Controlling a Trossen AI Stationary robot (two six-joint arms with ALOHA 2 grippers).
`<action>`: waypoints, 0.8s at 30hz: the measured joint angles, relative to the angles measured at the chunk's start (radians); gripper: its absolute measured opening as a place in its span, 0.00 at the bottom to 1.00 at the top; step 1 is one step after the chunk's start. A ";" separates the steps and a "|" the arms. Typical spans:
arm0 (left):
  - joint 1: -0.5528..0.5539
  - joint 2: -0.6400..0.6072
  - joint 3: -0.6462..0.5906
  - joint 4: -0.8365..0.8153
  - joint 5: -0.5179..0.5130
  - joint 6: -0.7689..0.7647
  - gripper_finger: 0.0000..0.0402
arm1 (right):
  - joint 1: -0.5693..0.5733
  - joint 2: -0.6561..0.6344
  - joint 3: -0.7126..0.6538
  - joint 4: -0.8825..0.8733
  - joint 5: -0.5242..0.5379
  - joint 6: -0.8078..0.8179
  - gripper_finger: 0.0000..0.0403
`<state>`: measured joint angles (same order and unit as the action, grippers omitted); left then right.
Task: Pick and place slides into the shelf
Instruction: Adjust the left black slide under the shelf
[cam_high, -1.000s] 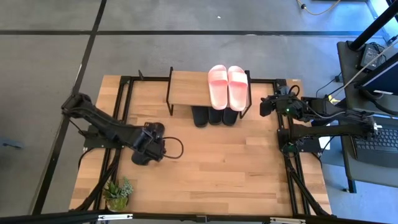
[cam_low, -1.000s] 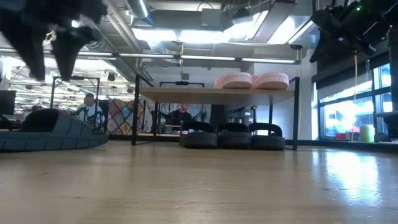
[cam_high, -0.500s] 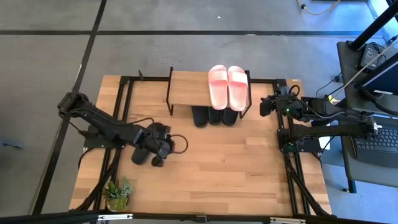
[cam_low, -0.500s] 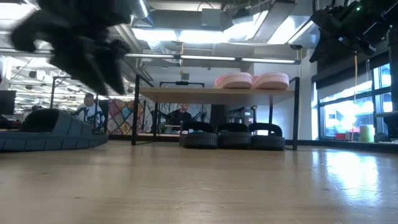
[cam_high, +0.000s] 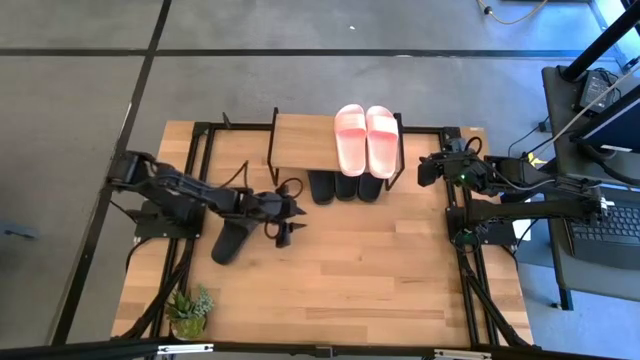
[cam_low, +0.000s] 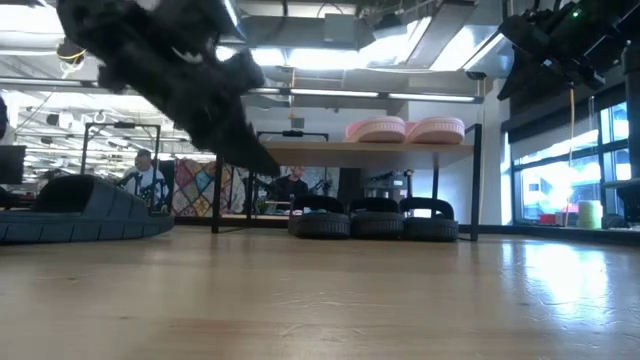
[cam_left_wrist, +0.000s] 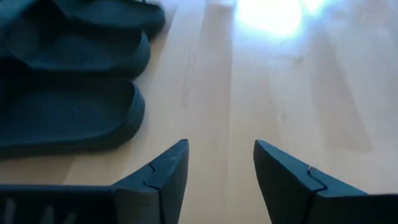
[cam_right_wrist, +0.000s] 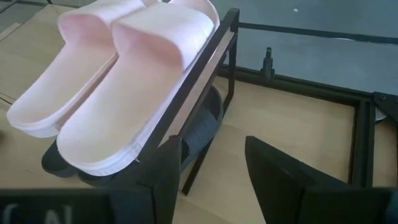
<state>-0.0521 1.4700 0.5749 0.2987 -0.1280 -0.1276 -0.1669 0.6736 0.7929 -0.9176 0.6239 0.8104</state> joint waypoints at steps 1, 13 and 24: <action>0.008 0.029 -0.001 0.024 0.009 0.000 0.42 | 0.000 0.000 0.000 0.000 0.000 0.000 0.44; 0.093 0.270 -0.001 0.372 0.045 -0.078 0.36 | 0.000 0.000 0.000 0.000 0.000 0.000 0.44; 0.091 0.380 0.097 0.376 0.087 -0.102 0.32 | 0.000 0.000 0.000 0.000 0.000 0.000 0.44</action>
<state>0.0387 1.8503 0.6723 0.6744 -0.0410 -0.2293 -0.1671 0.6735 0.7929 -0.9180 0.6239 0.8108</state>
